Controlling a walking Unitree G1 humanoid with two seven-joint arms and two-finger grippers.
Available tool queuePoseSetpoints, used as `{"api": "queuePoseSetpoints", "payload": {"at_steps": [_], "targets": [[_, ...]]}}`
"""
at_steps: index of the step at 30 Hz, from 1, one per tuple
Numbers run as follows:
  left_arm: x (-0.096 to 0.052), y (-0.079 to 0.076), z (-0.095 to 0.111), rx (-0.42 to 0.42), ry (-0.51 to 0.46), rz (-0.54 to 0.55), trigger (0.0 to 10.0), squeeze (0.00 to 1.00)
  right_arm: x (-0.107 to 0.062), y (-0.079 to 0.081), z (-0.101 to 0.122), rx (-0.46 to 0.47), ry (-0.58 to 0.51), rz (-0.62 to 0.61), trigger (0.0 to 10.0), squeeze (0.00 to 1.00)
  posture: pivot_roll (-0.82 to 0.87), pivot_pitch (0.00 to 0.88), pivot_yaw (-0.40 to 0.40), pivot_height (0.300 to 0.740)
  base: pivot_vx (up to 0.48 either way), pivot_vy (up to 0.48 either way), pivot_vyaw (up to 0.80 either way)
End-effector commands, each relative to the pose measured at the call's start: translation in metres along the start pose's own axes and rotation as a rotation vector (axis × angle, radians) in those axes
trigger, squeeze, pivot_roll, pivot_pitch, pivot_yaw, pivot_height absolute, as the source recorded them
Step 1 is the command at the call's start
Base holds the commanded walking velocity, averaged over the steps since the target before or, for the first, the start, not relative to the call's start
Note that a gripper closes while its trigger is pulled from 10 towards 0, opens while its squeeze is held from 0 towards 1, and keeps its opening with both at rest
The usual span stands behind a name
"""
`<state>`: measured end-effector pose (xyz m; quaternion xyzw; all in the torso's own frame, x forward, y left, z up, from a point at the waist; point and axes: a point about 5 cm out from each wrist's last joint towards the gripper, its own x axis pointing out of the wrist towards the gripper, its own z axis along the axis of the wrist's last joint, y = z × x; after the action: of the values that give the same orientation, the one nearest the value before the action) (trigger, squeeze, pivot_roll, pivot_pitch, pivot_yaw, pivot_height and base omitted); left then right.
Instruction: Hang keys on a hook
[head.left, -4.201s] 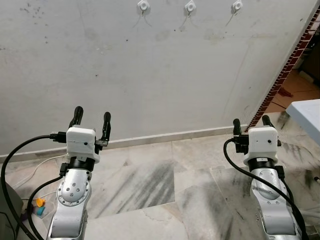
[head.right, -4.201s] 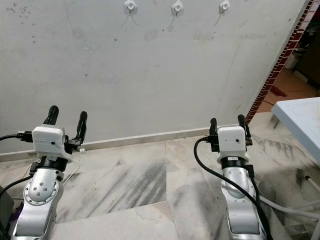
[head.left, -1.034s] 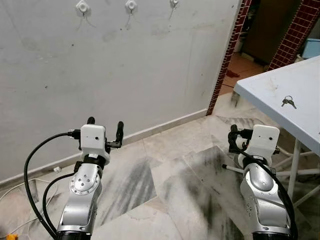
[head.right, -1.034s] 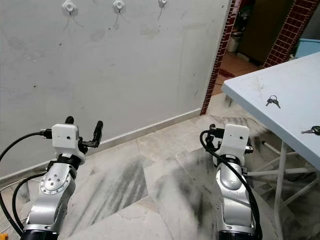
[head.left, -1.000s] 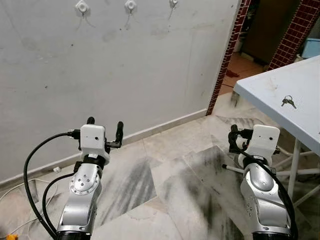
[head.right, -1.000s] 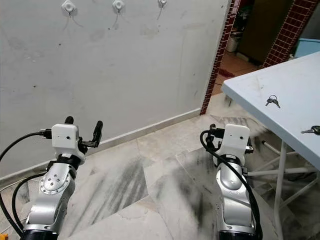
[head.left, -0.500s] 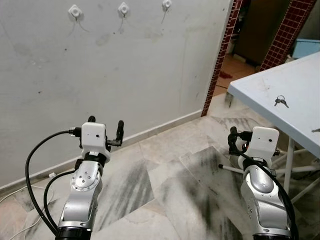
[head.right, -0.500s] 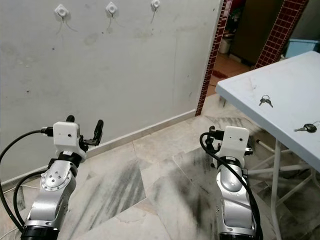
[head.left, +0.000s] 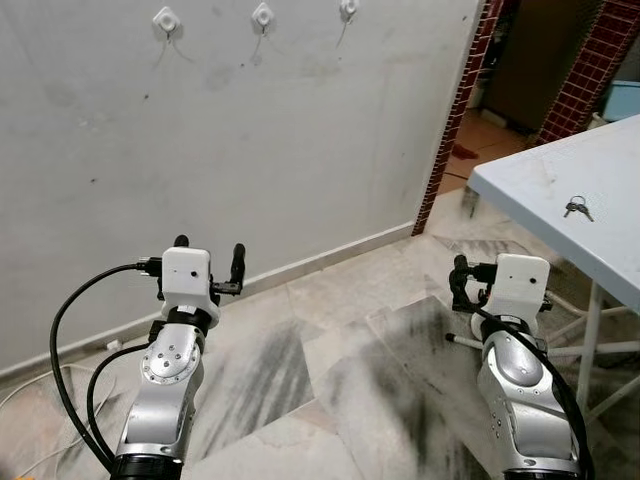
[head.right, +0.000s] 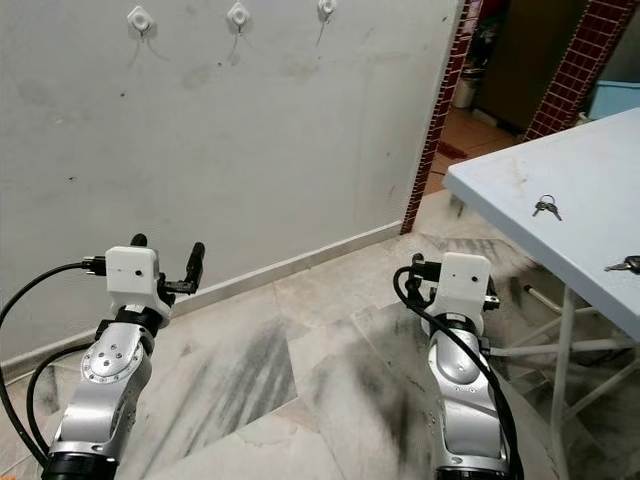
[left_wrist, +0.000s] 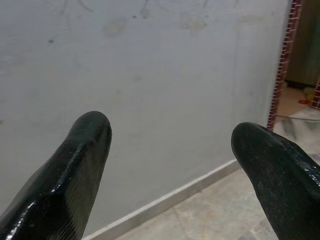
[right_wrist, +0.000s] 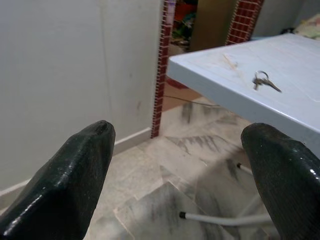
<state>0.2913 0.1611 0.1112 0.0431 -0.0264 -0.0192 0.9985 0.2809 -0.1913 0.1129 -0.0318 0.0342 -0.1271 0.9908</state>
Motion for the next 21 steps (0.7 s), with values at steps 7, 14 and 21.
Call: {"api": "queuePoseSetpoints", "payload": {"at_steps": [7, 14, 21], "targets": [[-0.0002, -0.0057, -0.0013, -0.040, 0.016, -0.074, 10.0, 0.00, -0.0001, -0.0036, 0.0023, 0.018, 0.006, -0.005, 10.0, 0.00, -0.09, 0.000, 0.018, 0.740, 0.000, 0.000, -0.78], [-0.0008, -0.0067, -0.0008, -0.038, 0.014, -0.082, 10.0, 0.00, -0.0006, -0.0053, 0.0025, 0.015, 0.007, -0.011, 10.0, 0.00, -0.09, 0.000, 0.021, 0.740, 0.000, 0.000, -0.78], [-0.0008, -0.0075, -0.0018, -0.035, 0.019, -0.091, 10.0, 0.00, -0.0020, -0.0057, 0.0051, -0.017, -0.023, -0.006, 10.0, 0.00, -0.09, 0.002, 0.022, 0.740, 0.000, 0.000, -0.33]]}}
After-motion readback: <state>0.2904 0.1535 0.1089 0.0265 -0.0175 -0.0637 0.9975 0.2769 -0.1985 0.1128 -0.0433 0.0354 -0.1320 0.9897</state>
